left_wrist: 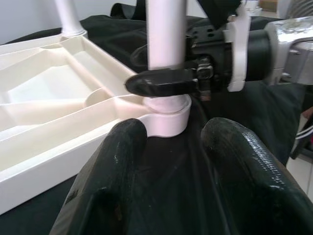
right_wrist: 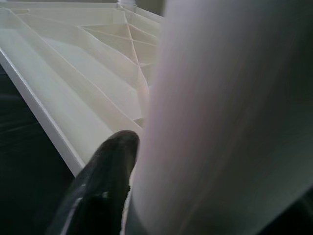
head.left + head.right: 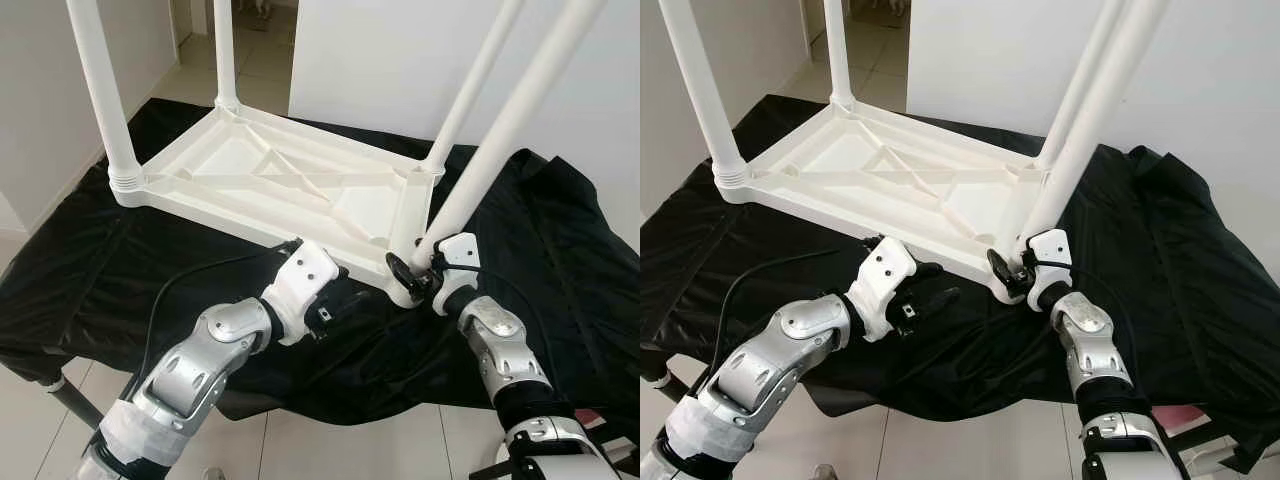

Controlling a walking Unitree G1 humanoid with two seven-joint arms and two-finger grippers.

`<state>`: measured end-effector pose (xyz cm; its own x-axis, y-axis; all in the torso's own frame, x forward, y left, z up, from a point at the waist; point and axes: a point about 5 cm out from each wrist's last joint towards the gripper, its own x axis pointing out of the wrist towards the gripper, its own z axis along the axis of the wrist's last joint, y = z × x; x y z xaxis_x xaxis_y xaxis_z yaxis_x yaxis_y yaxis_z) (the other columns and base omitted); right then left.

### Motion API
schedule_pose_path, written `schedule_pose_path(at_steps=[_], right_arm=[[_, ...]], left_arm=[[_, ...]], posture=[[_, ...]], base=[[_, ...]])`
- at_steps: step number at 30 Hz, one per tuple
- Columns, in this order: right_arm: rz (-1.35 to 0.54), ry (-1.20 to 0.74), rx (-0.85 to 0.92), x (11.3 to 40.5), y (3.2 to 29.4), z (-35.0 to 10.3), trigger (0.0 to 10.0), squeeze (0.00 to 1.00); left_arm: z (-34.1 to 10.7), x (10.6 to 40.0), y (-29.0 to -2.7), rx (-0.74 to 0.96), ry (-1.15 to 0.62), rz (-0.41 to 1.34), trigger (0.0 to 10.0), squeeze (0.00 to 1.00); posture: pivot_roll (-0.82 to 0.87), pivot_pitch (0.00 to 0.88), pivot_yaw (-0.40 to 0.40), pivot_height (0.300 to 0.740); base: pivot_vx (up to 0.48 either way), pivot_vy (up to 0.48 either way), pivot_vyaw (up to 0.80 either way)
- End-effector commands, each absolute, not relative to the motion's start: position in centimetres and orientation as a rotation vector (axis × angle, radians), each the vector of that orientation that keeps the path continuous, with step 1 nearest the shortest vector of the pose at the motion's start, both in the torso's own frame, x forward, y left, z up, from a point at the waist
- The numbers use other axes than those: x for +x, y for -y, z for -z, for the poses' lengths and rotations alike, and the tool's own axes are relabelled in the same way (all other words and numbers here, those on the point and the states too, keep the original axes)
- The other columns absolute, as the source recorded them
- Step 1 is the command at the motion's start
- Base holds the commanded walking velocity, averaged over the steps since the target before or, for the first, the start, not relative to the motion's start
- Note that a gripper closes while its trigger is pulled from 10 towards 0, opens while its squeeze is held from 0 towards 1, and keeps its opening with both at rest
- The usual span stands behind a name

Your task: Building children table

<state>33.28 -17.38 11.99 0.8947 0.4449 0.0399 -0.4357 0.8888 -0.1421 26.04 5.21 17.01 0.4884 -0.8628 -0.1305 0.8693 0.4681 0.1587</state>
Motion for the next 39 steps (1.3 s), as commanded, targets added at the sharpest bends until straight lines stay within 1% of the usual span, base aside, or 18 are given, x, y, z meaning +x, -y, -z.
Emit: schedule_pose_path(at_steps=[1, 11, 12, 13, 18, 21, 22, 24, 26, 28, 29, 32, 34, 35, 36, 37, 38, 39], right_arm=[[-0.487, 0.054, -0.138, 33.3, 17.0, -11.6, 0.0, 0.00], [-0.489, 0.058, -0.114, 33.1, 16.9, -11.2, 0.0, 0.00], [-0.488, 0.060, -0.107, 33.1, 16.8, -11.2, 0.2, 0.00], [-0.484, 0.063, -0.104, 33.0, 16.7, -11.2, 10.0, 0.00], [-0.431, 0.067, -0.096, 33.0, 16.5, -11.4, 10.0, 0.00], [-0.306, 0.039, -0.079, 32.9, 16.5, -11.4, 10.0, 0.00], [-0.306, 0.039, -0.079, 32.9, 16.5, -11.4, 10.0, 0.00], [-0.219, 0.026, -0.068, 32.8, 16.6, -11.3, 10.0, 0.00], [-0.180, 0.026, -0.074, 32.7, 16.6, -11.3, 10.0, 0.00], [-0.119, 0.017, -0.068, 32.3, 16.2, -11.1, 10.0, 0.00], [-0.033, -0.006, -0.051, 31.9, 15.7, -10.7, 10.0, 0.00], [-0.012, -0.012, -0.048, 31.7, 15.7, -10.6, 10.0, 0.00], [0.032, -0.024, -0.037, 31.5, 15.4, -10.5, 10.0, 0.00], [0.080, -0.028, -0.020, 31.0, 14.9, -10.4, 10.0, 0.00], [0.080, -0.028, -0.020, 31.0, 14.9, -10.4, 10.0, 0.00], [0.145, -0.037, 0.014, 30.2, 13.7, -10.5, 10.0, 0.00], [0.145, -0.037, 0.014, 30.2, 13.7, -10.5, 10.0, 0.00], [0.128, -0.036, 0.024, 29.9, 12.9, -10.6, 10.0, 0.00]], left_arm=[[-16.7, 25.8, -4.9, 0.227, -0.044, 1.121, 10.0, 0.00], [-16.7, 25.8, -5.0, 0.230, -0.046, 1.118, 10.0, 0.00], [-16.8, 25.9, -5.0, 0.231, -0.045, 1.118, 10.0, 0.00], [-16.8, 25.9, -5.0, 0.232, -0.045, 1.118, 10.0, 0.00], [-16.8, 25.9, -5.0, 0.232, -0.043, 1.118, 10.0, 0.00], [-16.9, 25.9, -5.0, 0.230, -0.043, 1.120, 10.0, 0.00], [-16.9, 25.9, -5.0, 0.230, -0.043, 1.120, 10.0, 0.00], [-16.9, 26.0, -5.0, 0.230, -0.044, 1.120, 10.0, 0.00], [-16.9, 26.0, -5.0, 0.230, -0.044, 1.120, 10.0, 0.00], [-16.9, 26.0, -4.9, 0.226, -0.044, 1.121, 10.0, 0.00], [-16.9, 26.0, -4.8, 0.225, -0.042, 1.121, 10.0, 0.00], [-16.9, 26.0, -4.8, 0.225, -0.042, 1.121, 10.0, 0.00], [-16.9, 26.0, -4.7, 0.225, -0.041, 1.121, 10.0, 0.00], [-16.9, 26.0, -4.7, 0.224, -0.041, 1.121, 10.0, 0.00], [-16.9, 26.0, -4.7, 0.224, -0.041, 1.121, 10.0, 0.00], [-16.9, 26.1, -4.7, 0.223, -0.040, 1.119, 10.0, 0.00], [-16.9, 26.1, -4.7, 0.223, -0.040, 1.119, 10.0, 0.00], [-16.9, 26.1, -4.7, 0.222, -0.039, 1.118, 10.0, 0.00]], posture=[[0.07, 0.002, -0.106, 0.740], [0.07, 0.010, -0.097, 0.740], [0.06, 0.013, -0.095, 0.740], [0.06, 0.013, -0.095, 0.740], [0.06, 0.019, -0.093, 0.740], [0.06, 0.024, -0.093, 0.740], [0.06, 0.024, -0.093, 0.740], [0.05, 0.027, -0.093, 0.740], [0.05, 0.027, -0.093, 0.740], [0.05, 0.029, -0.094, 0.740], [0.05, 0.030, -0.095, 0.740], [0.05, 0.030, -0.095, 0.740], [0.04, 0.031, -0.097, 0.740], [0.04, 0.032, -0.100, 0.740], [0.04, 0.032, -0.100, 0.740], [0.05, 0.031, -0.102, 0.740], [0.05, 0.031, -0.102, 0.740], [0.05, 0.029, -0.104, 0.740]], base=[[0.000, 0.000, 0.00], [0.000, 0.000, 0.00], [0.000, 0.000, 0.00], [0.000, 0.000, 0.00], [0.000, 0.000, 0.00], [0.000, 0.000, 0.00], [0.000, 0.000, 0.00], [0.000, 0.000, 0.00], [0.000, 0.000, 0.00], [0.000, 0.000, 0.00], [0.000, 0.000, 0.00], [0.000, 0.000, 0.00], [0.000, 0.000, 0.00], [0.000, 0.000, 0.00], [0.000, 0.000, 0.00], [0.000, 0.000, 0.00], [0.000, 0.000, 0.00], [0.000, 0.000, 0.00]])
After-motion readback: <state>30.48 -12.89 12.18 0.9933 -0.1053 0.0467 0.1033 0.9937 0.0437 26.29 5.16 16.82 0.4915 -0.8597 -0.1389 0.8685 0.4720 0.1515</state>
